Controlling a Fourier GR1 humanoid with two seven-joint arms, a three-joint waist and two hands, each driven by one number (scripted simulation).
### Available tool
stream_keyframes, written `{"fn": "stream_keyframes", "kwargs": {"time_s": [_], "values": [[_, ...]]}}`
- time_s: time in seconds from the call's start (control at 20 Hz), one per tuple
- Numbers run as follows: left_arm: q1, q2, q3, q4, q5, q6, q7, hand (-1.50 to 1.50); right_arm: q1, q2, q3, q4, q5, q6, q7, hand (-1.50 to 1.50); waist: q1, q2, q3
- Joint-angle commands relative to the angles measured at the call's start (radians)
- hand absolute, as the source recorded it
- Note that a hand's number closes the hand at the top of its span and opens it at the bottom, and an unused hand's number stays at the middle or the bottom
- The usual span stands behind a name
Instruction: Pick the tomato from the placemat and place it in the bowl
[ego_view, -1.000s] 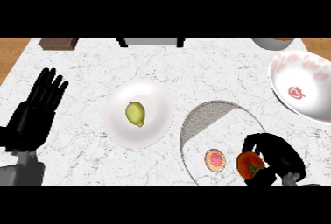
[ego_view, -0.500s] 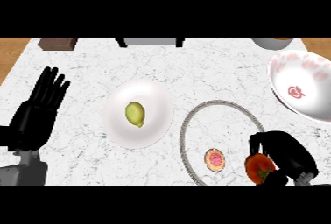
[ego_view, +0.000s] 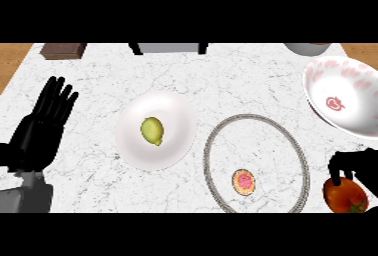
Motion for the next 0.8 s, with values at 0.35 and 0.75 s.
{"fn": "stream_keyframes", "kwargs": {"time_s": [0.35,0.75], "values": [[-0.008,0.017,0.024,0.032,0.009,-0.034,-0.022,0.00,0.011,-0.043,-0.456,-0.134,-0.206,0.024,0.065,1.50,-0.001,0.001,-0.001],[-0.006,-0.005,0.006,-0.001,0.010,-0.025,0.019,0.00,-0.256,-0.057,-0.515,0.101,-0.245,0.081,0.150,1.50,0.024,0.004,-0.001]]}}
